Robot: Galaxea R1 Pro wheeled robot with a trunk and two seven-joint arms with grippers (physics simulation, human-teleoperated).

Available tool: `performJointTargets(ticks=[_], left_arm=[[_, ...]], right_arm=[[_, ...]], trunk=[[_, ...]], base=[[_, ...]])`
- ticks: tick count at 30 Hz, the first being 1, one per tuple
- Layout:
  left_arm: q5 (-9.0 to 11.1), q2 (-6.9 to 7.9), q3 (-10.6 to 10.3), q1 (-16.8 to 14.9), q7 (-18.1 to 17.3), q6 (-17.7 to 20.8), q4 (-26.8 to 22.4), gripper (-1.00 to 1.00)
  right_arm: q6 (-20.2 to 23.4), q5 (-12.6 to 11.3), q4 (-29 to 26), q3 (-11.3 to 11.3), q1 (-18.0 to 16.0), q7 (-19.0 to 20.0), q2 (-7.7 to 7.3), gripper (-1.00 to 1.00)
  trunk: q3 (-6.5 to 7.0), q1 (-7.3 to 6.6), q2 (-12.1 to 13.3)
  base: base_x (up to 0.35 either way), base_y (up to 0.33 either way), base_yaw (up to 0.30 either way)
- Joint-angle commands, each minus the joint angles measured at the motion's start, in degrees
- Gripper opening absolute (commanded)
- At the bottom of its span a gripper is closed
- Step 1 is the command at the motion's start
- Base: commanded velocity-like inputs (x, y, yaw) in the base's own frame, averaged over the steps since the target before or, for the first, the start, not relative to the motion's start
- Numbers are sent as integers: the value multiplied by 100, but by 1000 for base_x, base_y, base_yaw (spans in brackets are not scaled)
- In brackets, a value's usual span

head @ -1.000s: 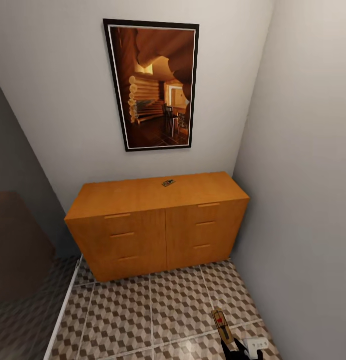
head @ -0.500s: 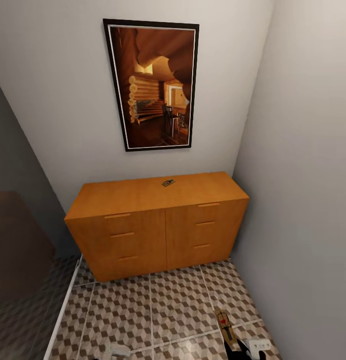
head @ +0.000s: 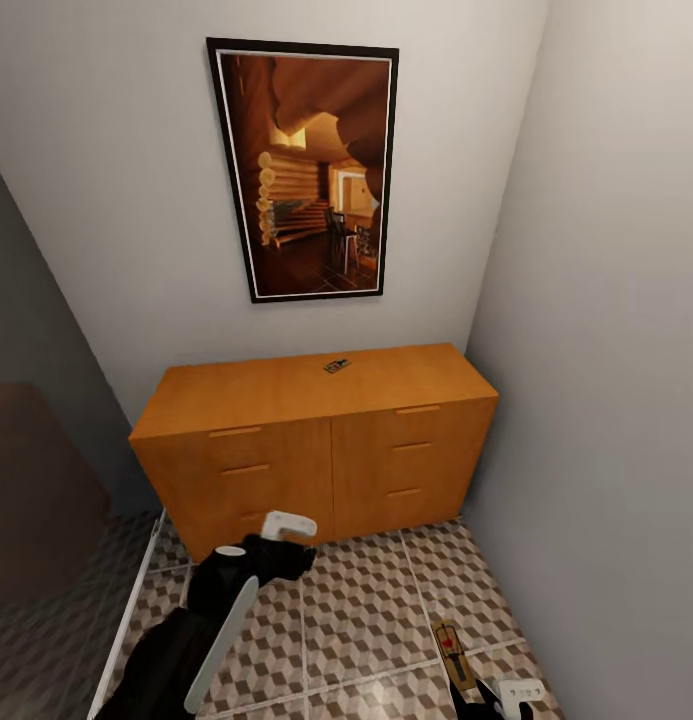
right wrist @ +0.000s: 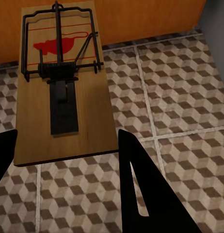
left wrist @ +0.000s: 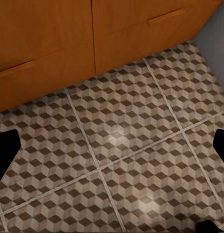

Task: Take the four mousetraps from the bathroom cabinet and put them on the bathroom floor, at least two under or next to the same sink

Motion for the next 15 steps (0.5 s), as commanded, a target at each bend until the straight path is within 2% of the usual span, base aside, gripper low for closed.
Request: performJointTargets(ticks=[1,6,9,11,13,15], left_arm=[[51,-60,-5,-8,59,61,-56,100],[25,-247,-2,-33,62,401,-313,100],[-3,-366,1,-164,66,488,-389,100],[-31,-401,3,-345,69,515,-394,100],[-53,-423,4,-653,70,557,-381,100],[-57,-444,4,-1149,77,600,-316,100]], right_arm=[[-9,-81,6,25,-5,52,-2,-100],[-9,-81,6,25,-5,52,-2,-100],[-9,-81,6,25,-5,52,-2,-100],[-9,-81,6,25,-5,52,-2,-100],[-9,-81,6,25,-5,52,-2,-100],[-4,-81,6,25,-5,46,-2,-100]], trunk=[[-12,3,-12],[-12,3,-12],[-12,3,-12],[-12,3,-12],[-12,3,-12],[-12,3,-12]], base=[[0,0,0],[0,0,0],[0,0,0],[0,0,0],[0,0,0],[0,0,0]])
